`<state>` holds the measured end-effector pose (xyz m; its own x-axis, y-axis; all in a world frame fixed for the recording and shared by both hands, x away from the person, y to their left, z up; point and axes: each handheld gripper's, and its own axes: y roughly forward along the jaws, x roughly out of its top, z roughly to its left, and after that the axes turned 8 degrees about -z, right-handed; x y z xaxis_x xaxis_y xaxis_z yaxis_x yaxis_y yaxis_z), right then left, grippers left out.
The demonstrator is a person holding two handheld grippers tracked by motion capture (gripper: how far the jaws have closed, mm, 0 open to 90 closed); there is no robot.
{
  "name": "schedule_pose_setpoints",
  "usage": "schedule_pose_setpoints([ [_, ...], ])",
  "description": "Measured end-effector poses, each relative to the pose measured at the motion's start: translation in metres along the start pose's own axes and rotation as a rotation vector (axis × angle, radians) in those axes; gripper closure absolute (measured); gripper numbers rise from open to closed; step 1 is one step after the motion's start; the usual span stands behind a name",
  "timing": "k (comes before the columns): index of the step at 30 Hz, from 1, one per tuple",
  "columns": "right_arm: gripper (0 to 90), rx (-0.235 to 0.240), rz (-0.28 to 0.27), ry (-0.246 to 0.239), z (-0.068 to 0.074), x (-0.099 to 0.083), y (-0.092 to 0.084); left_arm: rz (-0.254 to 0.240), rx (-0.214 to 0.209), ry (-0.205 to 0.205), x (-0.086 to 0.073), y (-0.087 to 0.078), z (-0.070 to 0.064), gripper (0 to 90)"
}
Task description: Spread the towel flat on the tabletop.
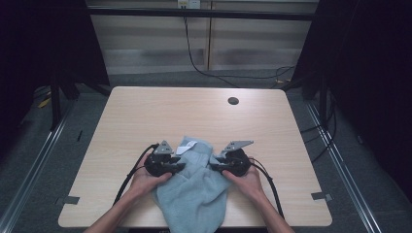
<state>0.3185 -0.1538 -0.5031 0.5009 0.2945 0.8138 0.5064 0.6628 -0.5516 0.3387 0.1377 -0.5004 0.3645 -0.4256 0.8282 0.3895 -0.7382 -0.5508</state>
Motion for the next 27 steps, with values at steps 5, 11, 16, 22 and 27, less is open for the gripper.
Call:
schedule_pose_setpoints([
  [5,69.3,0.006,-0.06,0.048,-0.008,0.006,-0.012,-0.092,-0.036,-0.087,0.005,-0.016,0.011,74.3],
  [11,77.2,-0.068,-0.184,0.089,-0.023,0.016,-0.048,-0.207,0.003,-0.153,0.012,-0.047,0.025,74.7],
  [16,79.4,-0.094,-0.248,0.097,-0.032,0.023,-0.068,-0.287,0.007,-0.195,0.019,-0.066,0.034,75.2],
  [22,80.1,-0.127,-0.337,0.103,-0.041,0.047,-0.084,-0.386,-0.015,-0.202,0.033,-0.087,0.034,75.4],
  [27,80.4,-0.199,-0.363,0.106,-0.05,0.056,-0.099,-0.434,0.039,-0.221,0.032,-0.107,0.043,78.9],
])
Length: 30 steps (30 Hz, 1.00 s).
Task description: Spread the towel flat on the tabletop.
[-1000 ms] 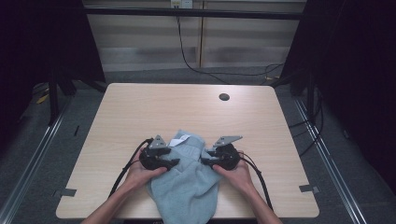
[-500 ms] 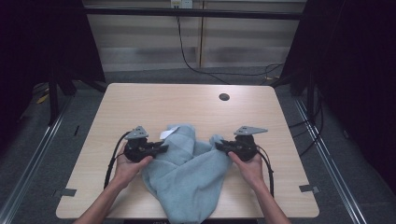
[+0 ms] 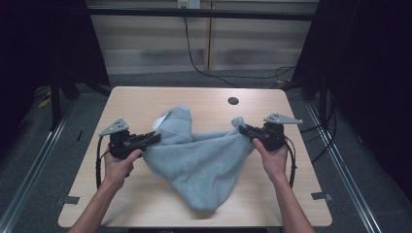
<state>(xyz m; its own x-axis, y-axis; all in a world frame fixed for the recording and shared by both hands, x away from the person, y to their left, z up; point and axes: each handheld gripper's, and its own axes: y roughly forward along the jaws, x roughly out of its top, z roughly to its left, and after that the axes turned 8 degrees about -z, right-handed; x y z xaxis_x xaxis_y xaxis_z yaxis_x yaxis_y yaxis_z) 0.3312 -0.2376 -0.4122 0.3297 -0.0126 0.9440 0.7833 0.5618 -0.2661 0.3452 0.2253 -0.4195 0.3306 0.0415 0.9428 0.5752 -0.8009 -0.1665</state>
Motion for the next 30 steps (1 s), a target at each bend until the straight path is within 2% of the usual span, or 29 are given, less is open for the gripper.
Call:
schedule_pose_setpoints([
  [2,80.5,-0.024,-0.005,0.007,-0.008,0.002,-0.004,-0.02,0.013,-0.021,0.003,-0.006,0.005,79.1],
  [5,80.5,-0.041,-0.013,0.009,-0.016,0.012,-0.005,-0.044,0.038,-0.023,0.011,-0.006,0.009,79.4],
  [7,80.5,-0.063,-0.015,-0.018,-0.016,0.027,-0.001,-0.069,0.051,-0.011,0.024,-0.003,0.008,79.5],
  [8,80.5,-0.071,-0.023,-0.03,-0.016,0.038,0.001,-0.083,0.06,0.004,0.036,-0.002,0.007,79.6],
  [11,80.6,-0.084,-0.085,-0.049,-0.015,0.078,0.003,-0.13,0.089,0.037,0.067,-0.004,0.006,79.6],
  [12,80.6,-0.091,-0.101,-0.062,-0.014,0.088,0.002,-0.162,0.111,0.054,0.081,-0.007,0.004,79.6],
  [13,80.6,-0.109,-0.13,-0.074,-0.011,0.106,0.0,-0.174,0.123,0.072,0.088,-0.01,0.003,79.7],
  [14,80.6,-0.11,-0.156,-0.084,-0.011,0.115,-0.002,-0.201,0.142,0.086,0.097,-0.015,0.002,79.7],
  [16,80.5,-0.118,-0.225,-0.095,-0.008,0.137,-0.012,-0.269,0.172,0.1,0.11,-0.027,0.0,79.7],
  [17,80.6,-0.104,-0.273,-0.092,-0.007,0.144,-0.018,-0.293,0.176,0.099,0.111,-0.033,-0.001,79.7],
  [18,80.6,-0.096,-0.306,-0.079,-0.005,0.147,-0.024,-0.286,0.173,0.099,0.11,-0.038,-0.001,79.7],
  [19,80.6,-0.093,-0.323,-0.072,-0.003,0.146,-0.03,-0.273,0.184,0.106,0.105,-0.041,-0.002,79.7],
  [20,80.6,-0.091,-0.314,-0.081,-0.002,0.141,-0.032,-0.253,0.188,0.111,0.098,-0.044,-0.002,79.7],
  [22,80.5,-0.114,-0.252,-0.108,-0.001,0.121,-0.033,-0.206,0.165,0.069,0.074,-0.045,-0.001,79.6],
  [23,80.5,-0.108,-0.229,-0.095,-0.002,0.106,-0.034,-0.159,0.163,0.068,0.059,-0.045,-0.001,79.6],
  [24,80.5,-0.108,-0.229,-0.095,-0.002,0.106,-0.034,-0.159,0.163,0.068,0.059,-0.045,-0.001,79.5],
  [25,80.4,-0.104,-0.16,-0.066,-0.008,0.068,-0.037,-0.048,0.158,0.063,0.023,-0.044,0.0,79.4],
  [26,80.3,-0.106,-0.134,-0.045,-0.01,0.05,-0.039,-0.012,0.149,0.032,0.007,-0.045,0.001,79.3],
  [27,80.3,-0.106,-0.134,-0.045,-0.01,0.05,-0.039,-0.012,0.149,0.032,0.007,-0.045,0.001,79.2],
  [28,80.0,-0.097,-0.068,-0.009,-0.014,0.015,-0.042,0.034,0.142,-0.021,-0.017,-0.048,0.002,79.1],
  [29,79.9,-0.102,-0.048,-0.001,-0.014,0.004,-0.045,0.066,0.143,-0.02,-0.03,-0.051,0.002,78.9],
  [30,79.6,-0.085,-0.02,0.014,-0.014,-0.014,-0.048,0.082,0.139,-0.023,-0.036,-0.054,0.001,78.6],
])
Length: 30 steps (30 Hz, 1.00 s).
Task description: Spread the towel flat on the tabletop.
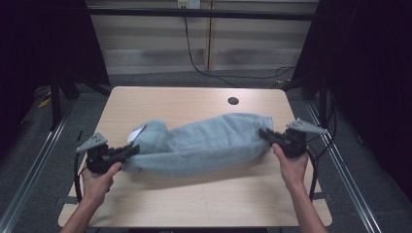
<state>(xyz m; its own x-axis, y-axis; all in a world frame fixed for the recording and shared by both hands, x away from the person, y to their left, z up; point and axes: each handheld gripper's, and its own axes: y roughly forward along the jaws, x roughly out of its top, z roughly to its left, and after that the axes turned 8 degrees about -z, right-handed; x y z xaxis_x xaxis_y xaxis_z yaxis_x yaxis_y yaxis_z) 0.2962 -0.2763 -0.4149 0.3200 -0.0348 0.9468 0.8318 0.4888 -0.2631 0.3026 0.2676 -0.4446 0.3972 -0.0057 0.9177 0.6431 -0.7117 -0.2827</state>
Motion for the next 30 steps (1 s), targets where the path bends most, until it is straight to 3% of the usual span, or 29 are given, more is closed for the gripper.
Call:
schedule_pose_setpoints([
  [1,79.6,0.0,0.0,0.0,0.0,0.0,0.0,0.0,0.0,0.0,0.0,0.0,0.0,78.2],
  [2,79.0,0.006,0.024,0.006,0.001,-0.009,-0.003,0.035,-0.013,-0.022,-0.009,-0.006,-0.002,78.2],
  [4,77.3,0.011,0.098,0.001,0.009,-0.038,-0.018,0.065,-0.04,-0.012,-0.019,-0.016,-0.011,76.0],
  [6,74.3,0.012,0.109,0.009,0.014,-0.05,-0.029,0.061,-0.065,-0.03,-0.023,-0.021,-0.016,73.6],
  [7,71.9,0.004,0.119,0.016,0.016,-0.054,-0.034,0.068,-0.079,0.001,-0.023,-0.021,-0.02,72.1],
  [8,71.9,0.004,0.119,0.016,0.016,-0.054,-0.034,0.068,-0.079,0.001,-0.023,-0.021,-0.02,69.8],
  [11,65.3,-0.045,0.127,0.028,0.019,-0.057,-0.059,0.049,-0.11,0.003,-0.016,-0.018,-0.024,67.8],
  [15,57.5,-0.082,0.073,0.04,0.014,-0.053,-0.08,0.009,-0.127,0.019,0.002,-0.012,-0.026,64.2],
  [16,55.5,-0.085,0.063,0.043,0.012,-0.052,-0.081,0.009,-0.147,0.028,0.009,-0.007,-0.027,64.3],
  [18,53.2,-0.095,0.055,0.05,0.008,-0.049,-0.08,0.021,-0.149,0.042,0.013,-0.002,-0.028,64.3],
  [19,53.0,-0.104,0.063,0.042,0.006,-0.049,-0.076,0.021,-0.141,0.072,0.016,0.008,-0.029,65.0],
  [20,53.0,-0.11,0.07,0.044,0.004,-0.049,-0.071,0.054,-0.152,0.094,0.017,0.029,-0.025,65.7],
  [21,53.3,-0.106,0.076,0.05,0.002,-0.049,-0.066,0.062,-0.139,0.091,0.015,0.039,-0.023,66.1],
  [22,54.1,-0.101,0.081,0.051,0.002,-0.05,-0.06,0.062,-0.139,0.091,0.015,0.039,-0.023,67.2],
  [23,55.1,-0.094,0.087,0.052,0.002,-0.052,-0.055,0.129,-0.129,0.087,0.01,0.062,-0.016,67.5],
  [25,55.4,-0.082,0.098,0.052,0.004,-0.053,-0.05,0.143,-0.107,0.103,0.006,0.07,-0.013,67.5],
  [26,56.5,-0.055,0.119,0.047,0.009,-0.057,-0.042,0.201,-0.103,0.103,-0.005,0.081,-0.01,68.5],
  [27,56.5,-0.055,0.119,0.047,0.009,-0.057,-0.042,0.201,-0.103,0.103,-0.005,0.081,-0.01,68.6],
  [29,56.8,-0.035,0.174,0.038,0.013,-0.069,-0.034,0.269,-0.105,0.118,-0.018,0.083,-0.008,68.8],
  [30,56.8,-0.035,0.174,0.038,0.013,-0.069,-0.034,0.269,-0.105,0.118,-0.018,0.083,-0.008,68.8],
])
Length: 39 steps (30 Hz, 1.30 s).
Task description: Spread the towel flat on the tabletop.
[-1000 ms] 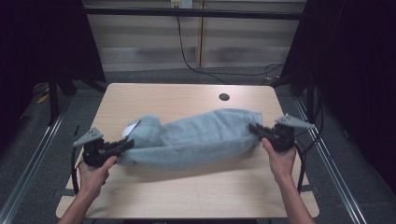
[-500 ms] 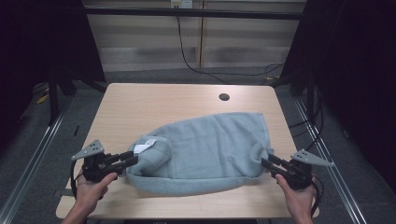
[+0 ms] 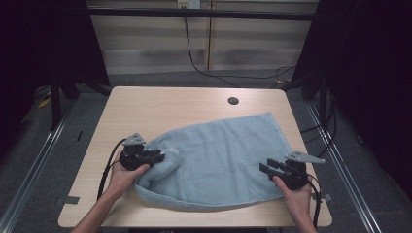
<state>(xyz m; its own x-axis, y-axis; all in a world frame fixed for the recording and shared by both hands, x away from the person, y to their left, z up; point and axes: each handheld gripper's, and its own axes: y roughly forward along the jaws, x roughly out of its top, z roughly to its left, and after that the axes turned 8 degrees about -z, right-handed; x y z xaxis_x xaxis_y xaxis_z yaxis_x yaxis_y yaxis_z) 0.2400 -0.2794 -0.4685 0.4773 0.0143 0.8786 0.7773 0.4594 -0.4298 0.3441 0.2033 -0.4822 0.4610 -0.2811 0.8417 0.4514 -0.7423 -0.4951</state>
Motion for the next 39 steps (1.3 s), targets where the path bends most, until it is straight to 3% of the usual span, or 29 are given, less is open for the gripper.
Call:
schedule_pose_setpoints([
  [2,56.9,0.011,0.072,-0.004,0.002,-0.014,0.01,0.017,-0.015,-0.02,-0.006,-0.003,0.002,69.1],
  [4,56.5,0.02,0.109,0.003,0.002,-0.02,0.015,0.032,-0.015,-0.022,-0.013,-0.005,0.0,69.1],
  [7,55.8,-0.003,0.17,-0.009,0.002,-0.025,0.028,0.044,-0.015,-0.016,-0.016,-0.006,-0.004,69.0],
  [11,55.6,-0.006,0.147,-0.006,-0.007,-0.02,0.039,0.035,-0.049,-0.035,-0.024,-0.015,-0.011,68.8],
  [12,55.5,-0.011,0.138,-0.016,-0.01,-0.018,0.044,0.029,-0.073,-0.061,-0.025,-0.017,-0.011,68.1],
  [16,53.2,-0.031,0.142,-0.047,-0.02,-0.006,0.066,-0.001,-0.112,-0.08,-0.023,-0.023,-0.012,62.4],
  [19,50.0,-0.05,0.137,-0.086,-0.026,0.004,0.087,-0.011,-0.118,-0.055,-0.02,-0.024,-0.016,60.3],
  [22,48.5,-0.048,0.134,-0.09,-0.031,0.012,0.104,-0.017,-0.107,-0.038,-0.015,-0.026,-0.018,58.7],
  [28,41.8,-0.019,0.143,-0.036,-0.042,0.03,0.132,-0.077,-0.104,-0.043,-0.007,-0.034,-0.011,57.3],
  [29,41.8,-0.017,0.129,-0.034,-0.04,0.031,0.132,-0.085,-0.087,-0.049,-0.006,-0.036,-0.01,56.0],
  [31,42.1,0.036,0.099,-0.02,-0.028,0.032,0.128,-0.098,-0.073,-0.057,-0.006,-0.042,-0.005,53.5],
  [36,45.8,0.158,0.13,-0.113,0.018,0.032,0.109,-0.114,-0.005,-0.105,-0.012,-0.048,0.01,53.5],
  [39,48.6,0.213,0.139,-0.071,0.033,0.022,0.094,-0.093,0.024,-0.106,-0.018,-0.045,0.016,55.0],
])
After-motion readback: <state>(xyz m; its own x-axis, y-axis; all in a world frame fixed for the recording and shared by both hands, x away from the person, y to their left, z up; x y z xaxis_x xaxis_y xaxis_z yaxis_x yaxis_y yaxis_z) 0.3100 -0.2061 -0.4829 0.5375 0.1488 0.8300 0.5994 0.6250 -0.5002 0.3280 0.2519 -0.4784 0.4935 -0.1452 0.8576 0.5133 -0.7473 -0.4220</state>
